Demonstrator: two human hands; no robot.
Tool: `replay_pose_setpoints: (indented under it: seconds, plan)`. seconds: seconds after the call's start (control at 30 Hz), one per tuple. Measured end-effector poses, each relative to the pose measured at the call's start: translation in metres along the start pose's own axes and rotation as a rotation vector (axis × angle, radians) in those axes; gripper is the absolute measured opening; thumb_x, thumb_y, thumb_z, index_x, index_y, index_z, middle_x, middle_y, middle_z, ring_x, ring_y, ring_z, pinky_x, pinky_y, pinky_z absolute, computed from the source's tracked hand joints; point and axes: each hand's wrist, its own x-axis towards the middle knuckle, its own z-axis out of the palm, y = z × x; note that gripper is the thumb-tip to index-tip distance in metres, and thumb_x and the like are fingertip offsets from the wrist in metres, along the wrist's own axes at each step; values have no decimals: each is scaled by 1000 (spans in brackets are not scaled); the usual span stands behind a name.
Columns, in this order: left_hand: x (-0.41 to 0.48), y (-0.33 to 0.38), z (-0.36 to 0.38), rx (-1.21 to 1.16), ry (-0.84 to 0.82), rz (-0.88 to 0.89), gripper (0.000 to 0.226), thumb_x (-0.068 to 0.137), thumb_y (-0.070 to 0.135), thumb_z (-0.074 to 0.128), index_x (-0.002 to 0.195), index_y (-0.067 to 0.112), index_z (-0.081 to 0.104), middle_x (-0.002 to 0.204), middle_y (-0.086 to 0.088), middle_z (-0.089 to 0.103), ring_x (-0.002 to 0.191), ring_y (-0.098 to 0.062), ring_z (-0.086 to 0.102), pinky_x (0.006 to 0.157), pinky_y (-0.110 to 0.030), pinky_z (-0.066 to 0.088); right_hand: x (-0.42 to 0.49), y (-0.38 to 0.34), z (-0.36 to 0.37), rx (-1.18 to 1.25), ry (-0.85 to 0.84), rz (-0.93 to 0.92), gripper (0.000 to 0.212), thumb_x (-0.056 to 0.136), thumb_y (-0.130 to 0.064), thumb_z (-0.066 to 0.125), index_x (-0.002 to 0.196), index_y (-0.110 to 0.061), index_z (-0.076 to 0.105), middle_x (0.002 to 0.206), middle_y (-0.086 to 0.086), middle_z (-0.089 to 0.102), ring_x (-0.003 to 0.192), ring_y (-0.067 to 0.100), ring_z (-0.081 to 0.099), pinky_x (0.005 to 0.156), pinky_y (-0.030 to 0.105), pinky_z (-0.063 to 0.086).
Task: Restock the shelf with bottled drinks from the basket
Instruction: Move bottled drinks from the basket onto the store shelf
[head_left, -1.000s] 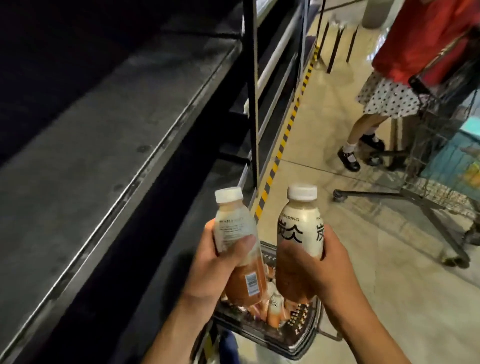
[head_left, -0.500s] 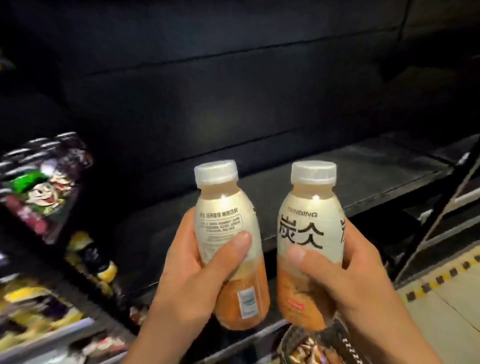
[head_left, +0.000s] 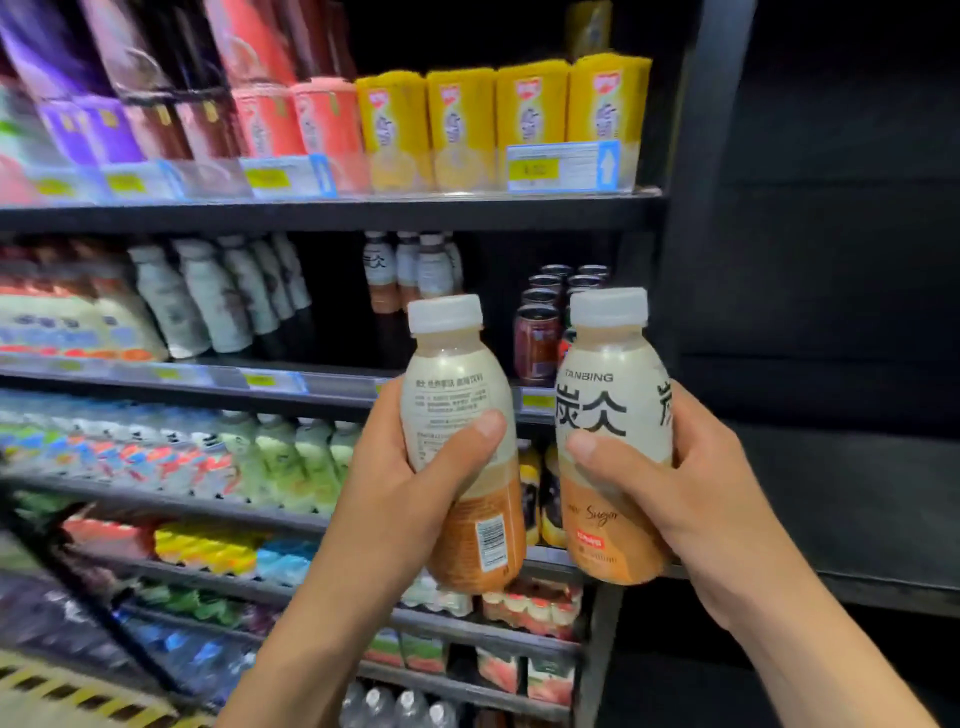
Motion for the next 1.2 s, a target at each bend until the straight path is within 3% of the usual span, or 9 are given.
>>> replay_pose_setpoints:
  seconds: [0.17, 0.4, 0.7, 0.8, 1.0, 1.13, 1.2]
  plan:
    - [32, -11, -109, 22, 29, 1, 49, 77, 46, 76, 117, 24, 59, 101, 3, 72, 91, -11, 70, 70, -20, 54, 39, 3, 112, 31, 5, 4, 46, 71, -34, 83, 112, -27, 65, 101, -2, 74, 89, 17, 72, 75, 38, 60]
    - [113, -43, -194, 22, 12, -85, 63, 64, 55, 74, 116, 23, 59, 105, 0, 72, 94, -15, 71, 78, -35, 54, 110, 8, 198, -29, 81, 25, 41, 73, -33, 83, 109, -29, 65, 96, -7, 74, 84, 9, 72, 68, 31, 57]
    - [200, -72, -217, 19, -38, -85, 43, 77, 42, 74, 108, 13, 65, 99, -5, 75, 86, -15, 72, 73, -32, 55, 193, 33, 232, -68, 132, 94, 40, 69, -37, 84, 103, -29, 66, 94, -7, 76, 83, 11, 73, 72, 35, 60]
    - [219, -81, -222, 31, -60, -93, 35, 85, 37, 72, 110, 13, 64, 100, -6, 75, 85, -15, 73, 68, -28, 54, 212, 38, 240, -55, 136, 112, 39, 70, -37, 85, 102, -27, 66, 91, -6, 76, 79, 10, 74, 65, 33, 60]
    - [264, -98, -224, 14, -50, -148, 46, 76, 43, 77, 105, 9, 68, 90, -9, 77, 78, -19, 75, 62, -28, 54, 254, 45, 262, -2, 168, 188, 33, 71, -32, 85, 99, -19, 71, 86, -1, 78, 75, 14, 75, 64, 33, 61]
    - [304, -118, -227, -85, 13, -126, 49, 70, 31, 86, 112, 13, 67, 96, -2, 77, 84, -14, 74, 68, -26, 58, 287, 55, 280, 74, 264, 155, 34, 72, -18, 85, 101, -21, 68, 86, -4, 76, 73, 9, 74, 64, 28, 60]
    - [325, -130, -231, -74, -4, -108, 60, 65, 31, 89, 114, 12, 62, 99, 0, 75, 86, -13, 73, 71, -23, 57, 306, 62, 285, -35, 292, 145, 53, 59, -35, 90, 105, -21, 67, 91, -6, 75, 82, 13, 73, 76, 34, 61]
